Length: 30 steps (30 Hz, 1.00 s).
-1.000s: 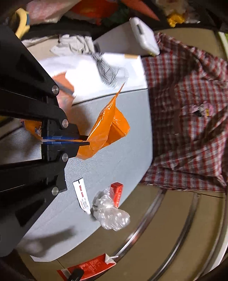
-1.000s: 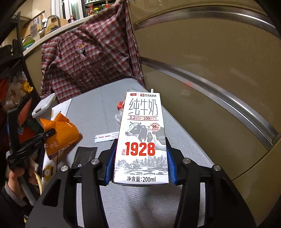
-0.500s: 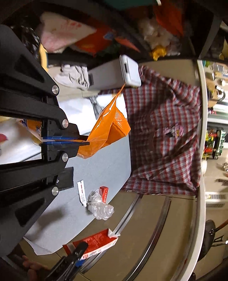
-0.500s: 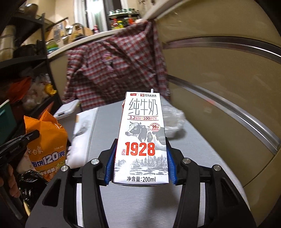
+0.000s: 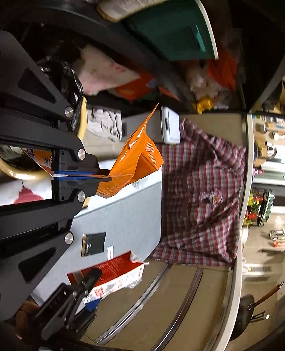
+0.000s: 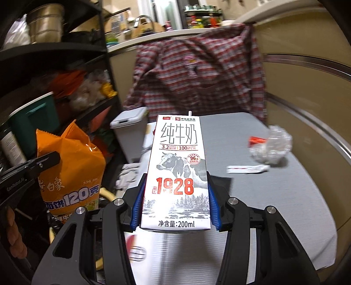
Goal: Collect trash
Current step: 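Carry the orange bag and white milk carton over the bin with both grippers, then lower both grippers into the bin and open them to drop bag and carton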
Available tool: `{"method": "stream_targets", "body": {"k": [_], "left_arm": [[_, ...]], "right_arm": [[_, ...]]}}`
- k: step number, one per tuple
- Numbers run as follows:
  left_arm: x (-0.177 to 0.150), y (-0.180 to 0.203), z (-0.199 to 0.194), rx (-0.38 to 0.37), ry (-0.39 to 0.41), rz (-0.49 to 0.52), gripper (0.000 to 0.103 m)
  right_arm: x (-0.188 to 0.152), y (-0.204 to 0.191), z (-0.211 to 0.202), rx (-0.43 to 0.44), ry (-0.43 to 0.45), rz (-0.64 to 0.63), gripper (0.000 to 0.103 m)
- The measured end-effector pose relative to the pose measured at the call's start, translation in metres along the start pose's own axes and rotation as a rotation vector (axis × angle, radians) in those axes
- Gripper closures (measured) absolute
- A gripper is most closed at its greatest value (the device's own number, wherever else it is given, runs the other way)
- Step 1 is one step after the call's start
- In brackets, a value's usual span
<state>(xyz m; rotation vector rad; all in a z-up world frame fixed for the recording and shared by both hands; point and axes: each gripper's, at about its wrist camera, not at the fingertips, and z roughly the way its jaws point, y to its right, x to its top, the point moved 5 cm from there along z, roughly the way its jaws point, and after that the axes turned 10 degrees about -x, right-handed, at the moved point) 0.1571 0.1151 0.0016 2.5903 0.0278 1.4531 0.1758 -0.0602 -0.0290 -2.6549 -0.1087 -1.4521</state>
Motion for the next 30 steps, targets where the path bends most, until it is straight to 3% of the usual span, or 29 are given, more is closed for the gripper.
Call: {"method": "stream_targets", "body": {"k": [13, 30], "left_arm": [[-0.013, -0.055, -0.044, 0.145, 0.044, -0.068, 0.103], [-0.036, -0.09, -0.03, 0.165, 0.016, -0.143, 0.103]], "right_arm": [[-0.014, -0.085, -0.002, 0.138, -0.014, -0.088, 0.054], [-0.03, -0.125, 0.005, 0.17, -0.023, -0.161, 0.054]]}}
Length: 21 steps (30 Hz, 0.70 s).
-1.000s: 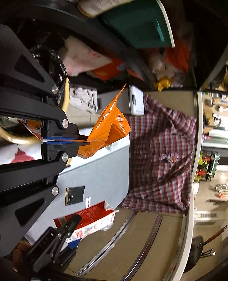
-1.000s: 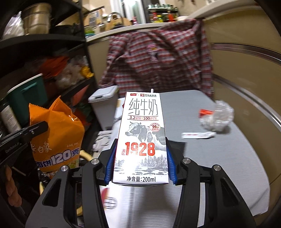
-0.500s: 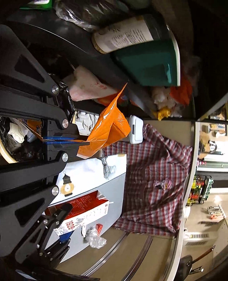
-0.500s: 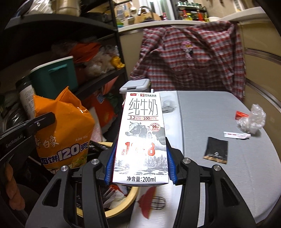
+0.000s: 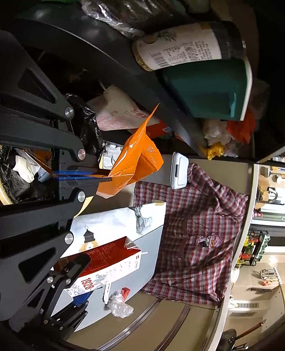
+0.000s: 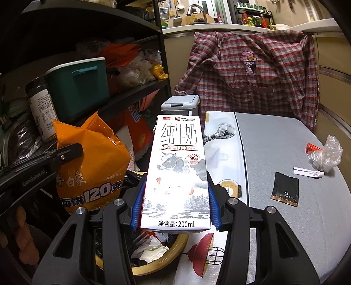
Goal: Collect trash
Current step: 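Lower both grippers into the bin and open them to drop bag and carton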
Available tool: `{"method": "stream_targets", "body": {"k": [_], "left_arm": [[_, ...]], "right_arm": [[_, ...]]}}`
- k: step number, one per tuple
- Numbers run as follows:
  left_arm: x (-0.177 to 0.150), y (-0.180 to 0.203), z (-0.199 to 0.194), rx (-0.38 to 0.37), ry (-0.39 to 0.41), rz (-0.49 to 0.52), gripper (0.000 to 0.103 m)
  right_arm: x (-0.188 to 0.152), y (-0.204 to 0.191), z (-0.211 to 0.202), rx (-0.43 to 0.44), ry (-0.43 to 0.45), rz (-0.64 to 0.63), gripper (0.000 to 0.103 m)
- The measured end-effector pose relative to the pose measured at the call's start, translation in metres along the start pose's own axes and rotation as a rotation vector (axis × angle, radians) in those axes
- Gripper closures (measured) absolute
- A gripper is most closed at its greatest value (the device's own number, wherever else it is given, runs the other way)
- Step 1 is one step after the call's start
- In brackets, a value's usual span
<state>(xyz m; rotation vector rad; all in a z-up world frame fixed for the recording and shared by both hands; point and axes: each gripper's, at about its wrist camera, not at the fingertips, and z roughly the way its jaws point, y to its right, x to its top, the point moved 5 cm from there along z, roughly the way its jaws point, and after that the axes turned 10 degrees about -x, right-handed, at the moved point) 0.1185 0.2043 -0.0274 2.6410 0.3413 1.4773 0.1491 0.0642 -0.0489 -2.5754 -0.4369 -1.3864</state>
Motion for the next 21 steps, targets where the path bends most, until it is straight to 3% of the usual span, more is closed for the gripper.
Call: {"method": "stream_targets", "body": {"k": [17, 18, 20, 21], "left_arm": [[-0.008, -0.02, 0.039, 0.013, -0.092, -0.066, 0.101], [-0.009, -0.021, 0.039, 0.023, -0.092, -0.064, 0.096], [-0.009, -0.022, 0.039, 0.031, -0.099, -0.064, 0.071], [-0.008, -0.023, 0.038, 0.046, -0.091, -0.065, 0.042]], "right_arm": [[-0.006, -0.004, 0.02, -0.006, -0.037, -0.012, 0.054], [-0.006, -0.004, 0.021, -0.005, -0.037, -0.013, 0.054], [-0.006, -0.006, 0.022, -0.003, -0.039, -0.014, 0.054], [-0.006, -0.006, 0.022, -0.002, -0.038, -0.015, 0.054]]}}
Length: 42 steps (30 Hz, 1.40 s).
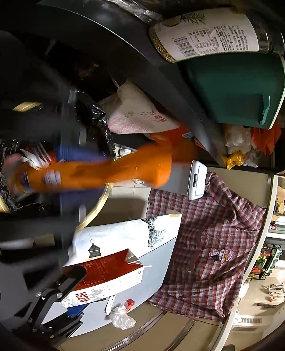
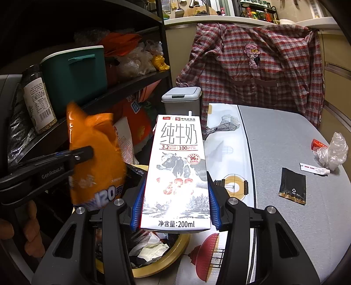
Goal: Collect trash
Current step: 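Lower both grippers into the bin and open them to drop bag and carton, then move both grippers back to the table and grasp the clear plastic bag with the right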
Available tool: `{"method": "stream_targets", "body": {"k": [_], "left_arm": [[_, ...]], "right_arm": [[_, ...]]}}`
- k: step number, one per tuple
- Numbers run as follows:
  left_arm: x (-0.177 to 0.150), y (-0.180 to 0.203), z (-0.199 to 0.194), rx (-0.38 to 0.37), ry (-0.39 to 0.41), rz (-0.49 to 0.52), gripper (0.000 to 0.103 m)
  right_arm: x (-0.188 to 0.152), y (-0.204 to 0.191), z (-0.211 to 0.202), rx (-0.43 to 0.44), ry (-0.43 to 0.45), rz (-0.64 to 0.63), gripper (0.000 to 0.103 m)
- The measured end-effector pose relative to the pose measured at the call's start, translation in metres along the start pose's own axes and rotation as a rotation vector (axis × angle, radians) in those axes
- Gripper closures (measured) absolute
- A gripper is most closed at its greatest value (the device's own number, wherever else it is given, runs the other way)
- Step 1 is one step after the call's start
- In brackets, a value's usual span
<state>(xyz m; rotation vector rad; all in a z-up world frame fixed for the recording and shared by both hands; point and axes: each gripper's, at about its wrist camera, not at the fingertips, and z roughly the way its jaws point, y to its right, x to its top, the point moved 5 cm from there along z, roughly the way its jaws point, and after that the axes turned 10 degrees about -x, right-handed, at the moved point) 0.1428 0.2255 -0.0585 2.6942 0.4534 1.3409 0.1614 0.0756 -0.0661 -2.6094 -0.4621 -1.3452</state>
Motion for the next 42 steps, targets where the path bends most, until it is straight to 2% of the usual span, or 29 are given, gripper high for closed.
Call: {"method": "stream_targets", "body": {"k": [1, 2, 4, 9, 20, 27, 29, 31, 39, 42], "left_arm": [[0.001, -0.002, -0.004, 0.028, 0.025, -0.002, 0.032], [0.004, -0.003, -0.009, 0.046, 0.058, -0.001, 0.031], [0.005, -0.004, -0.012, 0.053, 0.066, -0.003, 0.021], [0.006, -0.008, -0.015, 0.084, 0.07, -0.012, 0.021], [0.011, -0.016, -0.033, 0.149, 0.135, -0.004, 0.019], [0.015, -0.028, -0.039, 0.167, 0.159, -0.038, 0.019], [0.015, -0.03, -0.04, 0.171, 0.16, -0.042, 0.019], [0.015, -0.031, -0.04, 0.177, 0.161, -0.043, 0.019], [0.016, -0.032, -0.038, 0.178, 0.157, -0.046, 0.019], [0.017, -0.031, -0.037, 0.184, 0.158, -0.036, 0.019]], "right_arm": [[0.0, 0.0, 0.001, 0.0, 0.001, 0.0, 0.054], [0.0, 0.0, 0.001, -0.001, 0.001, 0.0, 0.054], [-0.001, 0.0, 0.001, -0.001, 0.001, 0.001, 0.054], [-0.004, -0.002, 0.006, -0.001, -0.009, 0.003, 0.054], [-0.017, -0.029, 0.012, 0.07, -0.002, -0.051, 0.054], [-0.029, -0.047, 0.026, 0.126, -0.052, -0.065, 0.053], [-0.032, -0.053, 0.029, 0.151, -0.072, -0.068, 0.048], [-0.033, -0.056, 0.029, 0.161, -0.073, -0.067, 0.031], [-0.033, -0.049, 0.025, 0.146, -0.074, -0.069, 0.03], [-0.029, -0.037, 0.015, 0.125, -0.046, -0.086, 0.03]]}}
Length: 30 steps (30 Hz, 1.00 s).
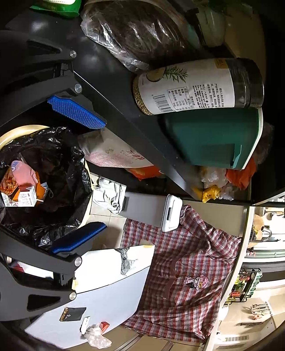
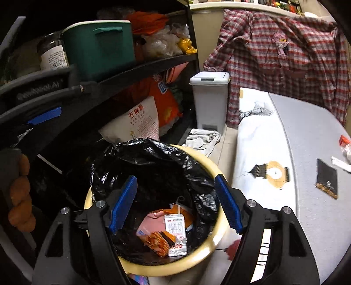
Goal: Collect trash
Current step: 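Move both grippers back to the table and grasp the clear plastic bag with the right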
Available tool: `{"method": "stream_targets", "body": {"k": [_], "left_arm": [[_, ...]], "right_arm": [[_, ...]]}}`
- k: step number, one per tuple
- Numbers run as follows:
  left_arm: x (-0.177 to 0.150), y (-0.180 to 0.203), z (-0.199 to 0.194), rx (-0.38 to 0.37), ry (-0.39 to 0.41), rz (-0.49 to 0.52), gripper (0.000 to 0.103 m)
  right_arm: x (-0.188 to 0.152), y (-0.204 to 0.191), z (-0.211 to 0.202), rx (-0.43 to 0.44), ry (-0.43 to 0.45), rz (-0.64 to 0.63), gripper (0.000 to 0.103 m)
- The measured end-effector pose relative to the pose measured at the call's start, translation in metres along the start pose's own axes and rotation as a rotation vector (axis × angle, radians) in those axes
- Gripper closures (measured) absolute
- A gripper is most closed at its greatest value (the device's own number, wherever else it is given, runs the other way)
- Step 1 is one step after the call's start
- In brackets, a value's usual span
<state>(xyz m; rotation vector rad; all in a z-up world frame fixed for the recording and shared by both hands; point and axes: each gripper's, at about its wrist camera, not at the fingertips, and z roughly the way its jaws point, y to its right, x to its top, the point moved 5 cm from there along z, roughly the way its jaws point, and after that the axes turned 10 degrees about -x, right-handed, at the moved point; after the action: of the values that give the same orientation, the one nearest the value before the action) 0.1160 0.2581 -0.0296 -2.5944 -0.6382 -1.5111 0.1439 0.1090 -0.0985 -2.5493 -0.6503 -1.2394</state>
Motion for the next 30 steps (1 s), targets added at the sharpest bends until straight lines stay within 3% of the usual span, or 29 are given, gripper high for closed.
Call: {"method": "stream_targets", "body": {"k": [8, 14, 18, 23, 30], "left_arm": [[-0.007, 0.016, 0.008, -0.053, -0.048, -0.02, 0.017], [-0.01, 0.056, 0.013, -0.108, -0.065, 0.016, 0.017], [-0.01, 0.089, 0.015, -0.166, -0.078, 0.036, 0.017], [-0.007, 0.135, 0.021, -0.21, -0.073, 0.102, 0.015], [-0.006, 0.18, 0.042, -0.265, -0.077, 0.147, 0.014]], "right_arm": [[0.003, 0.085, -0.044, -0.146, 0.06, 0.073, 0.03], [-0.006, 0.2, -0.062, -0.384, 0.044, 0.239, 0.03], [-0.007, 0.281, -0.059, -0.507, 0.012, 0.401, 0.03], [-0.013, 0.363, -0.044, -0.59, -0.025, 0.565, 0.03], [-0.02, 0.438, -0.01, -0.646, -0.075, 0.691, 0.03]]}}
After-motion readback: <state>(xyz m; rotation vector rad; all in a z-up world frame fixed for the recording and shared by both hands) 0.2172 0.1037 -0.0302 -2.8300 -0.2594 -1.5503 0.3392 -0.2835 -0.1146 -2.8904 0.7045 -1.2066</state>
